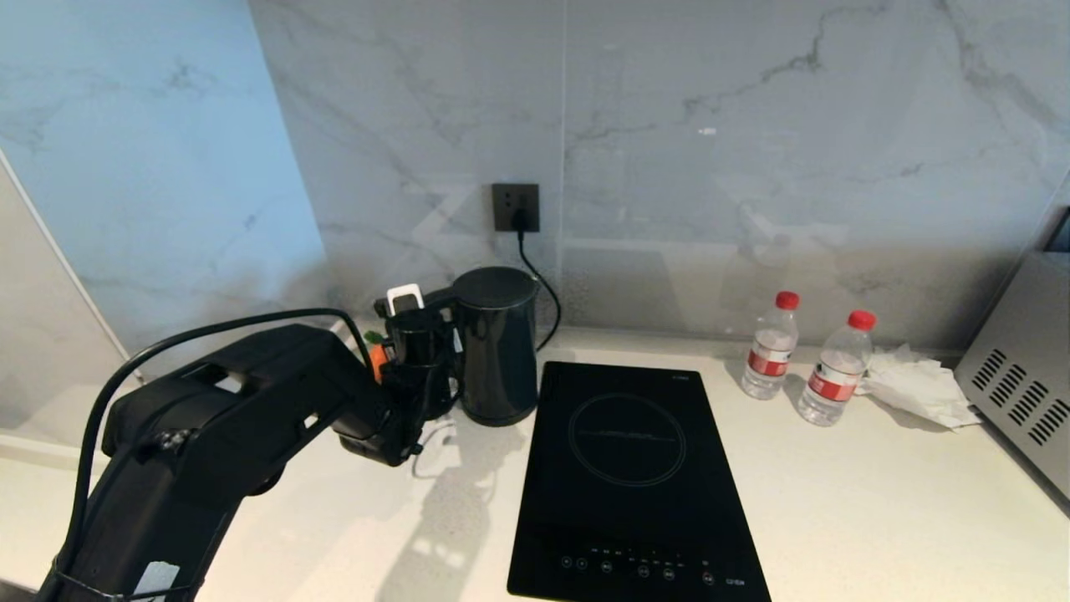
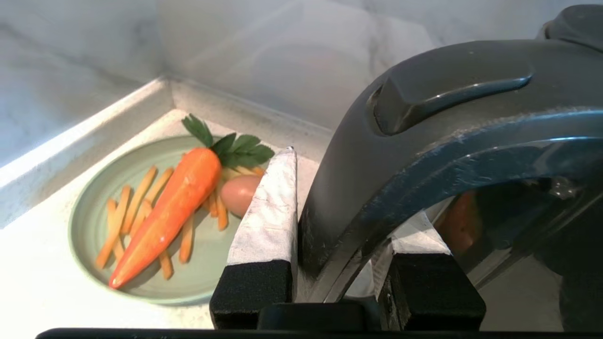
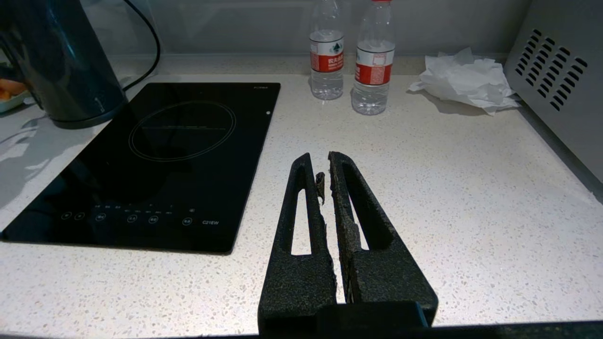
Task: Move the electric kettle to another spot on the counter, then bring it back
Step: Place it on the power base
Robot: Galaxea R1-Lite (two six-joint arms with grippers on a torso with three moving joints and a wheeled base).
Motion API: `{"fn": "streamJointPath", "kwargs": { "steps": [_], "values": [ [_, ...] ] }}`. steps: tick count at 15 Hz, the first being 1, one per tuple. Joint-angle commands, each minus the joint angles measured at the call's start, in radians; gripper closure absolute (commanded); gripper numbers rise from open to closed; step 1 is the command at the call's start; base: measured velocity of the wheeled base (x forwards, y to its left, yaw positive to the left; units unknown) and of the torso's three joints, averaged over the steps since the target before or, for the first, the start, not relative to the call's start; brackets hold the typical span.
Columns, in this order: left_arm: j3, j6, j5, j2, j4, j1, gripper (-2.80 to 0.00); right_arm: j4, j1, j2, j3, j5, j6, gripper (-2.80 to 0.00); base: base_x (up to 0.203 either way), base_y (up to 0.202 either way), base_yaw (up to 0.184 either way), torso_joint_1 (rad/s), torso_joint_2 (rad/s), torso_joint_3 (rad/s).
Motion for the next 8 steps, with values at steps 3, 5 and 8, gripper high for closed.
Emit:
{"fn": "streamJointPath", "kwargs": {
  "steps": [3,5,8],
  "values": [
    [0.005,0.002,0.003,0.008,-0.011,0.018,0.00,0.001,0.000,0.000,-0.001,0.000,0.000,0.00,0.000,0.000,0.000,0.000,0.00,0.000],
    [-0.006,0.006,0.002,0.012,-0.006,0.005,0.00,0.000,0.000,0.000,-0.001,0.000,0.001,0.00,0.000,0.000,0.000,0.000,0.00,0.000],
    [-0.057,0.096,0.014,0.068,-0.018,0.002,0.00,0.000,0.000,0.000,-0.001,0.000,0.000,0.00,0.000,0.000,0.000,0.000,0.00,0.000]
  ]
}}
